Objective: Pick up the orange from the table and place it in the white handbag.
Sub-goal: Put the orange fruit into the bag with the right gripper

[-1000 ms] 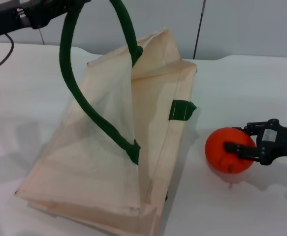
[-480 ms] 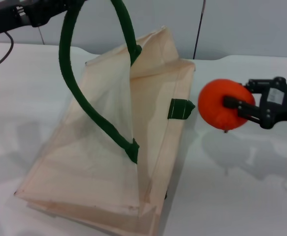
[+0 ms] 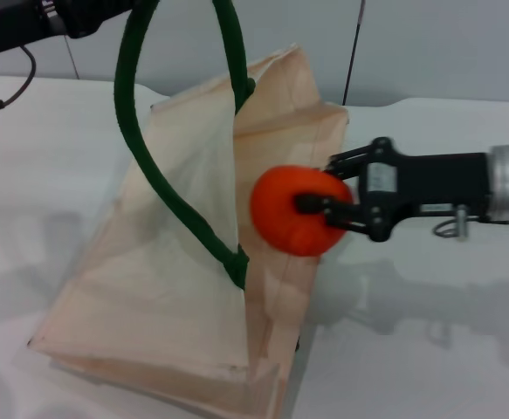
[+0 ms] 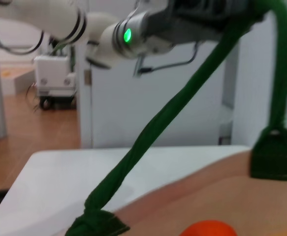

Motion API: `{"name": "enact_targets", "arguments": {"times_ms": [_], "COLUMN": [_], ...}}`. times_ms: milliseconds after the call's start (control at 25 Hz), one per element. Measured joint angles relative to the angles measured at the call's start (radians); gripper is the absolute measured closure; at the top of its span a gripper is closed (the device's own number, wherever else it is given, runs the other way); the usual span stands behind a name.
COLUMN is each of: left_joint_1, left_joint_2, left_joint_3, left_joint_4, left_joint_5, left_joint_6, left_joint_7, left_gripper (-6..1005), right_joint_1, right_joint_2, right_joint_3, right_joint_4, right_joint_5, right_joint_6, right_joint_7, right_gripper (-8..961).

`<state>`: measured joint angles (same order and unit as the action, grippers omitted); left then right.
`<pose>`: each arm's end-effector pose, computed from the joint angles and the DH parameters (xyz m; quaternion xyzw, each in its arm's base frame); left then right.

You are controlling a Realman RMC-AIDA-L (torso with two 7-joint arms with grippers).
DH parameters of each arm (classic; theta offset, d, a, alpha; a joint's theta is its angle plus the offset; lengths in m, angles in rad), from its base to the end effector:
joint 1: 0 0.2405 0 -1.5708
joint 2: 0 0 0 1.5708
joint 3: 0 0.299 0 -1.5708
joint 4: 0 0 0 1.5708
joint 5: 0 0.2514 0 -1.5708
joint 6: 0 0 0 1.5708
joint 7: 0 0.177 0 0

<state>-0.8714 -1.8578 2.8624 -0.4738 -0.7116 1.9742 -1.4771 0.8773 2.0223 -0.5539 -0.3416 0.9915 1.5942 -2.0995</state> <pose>-0.2361 0.4508 0.0976 -0.8652 -0.1895 -0.4513 0.1091 0.2075 0.4397 -0.0823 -0.9661 0.0090 0.2538 0.0459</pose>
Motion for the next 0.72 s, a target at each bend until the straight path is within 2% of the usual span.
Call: {"name": "enact_targets", "arguments": {"times_ms": [440,720], "left_joint_1": [-0.025,-0.037], "left_joint_2": [-0.003,-0.004], "left_joint_3": [0.0,0.0], "left_joint_4": [0.003,0.003], "left_joint_5": [0.019,0.018], "left_joint_6": [0.0,0.0], "left_joint_7": [-0.005,-0.008], "left_gripper": [858,858], "right_joint_1": [0.181,0.239], "right_joint_2": [0.013,0.019], "right_joint_3": [-0.106,-0.096], "right_joint_4": [0.192,0.257], "right_joint_5": [0.006,0.01], "right_joint_6": [-0.191,-0.259], "right_joint_7": [-0.059,-0.092], "right_gripper": [722,776]}}
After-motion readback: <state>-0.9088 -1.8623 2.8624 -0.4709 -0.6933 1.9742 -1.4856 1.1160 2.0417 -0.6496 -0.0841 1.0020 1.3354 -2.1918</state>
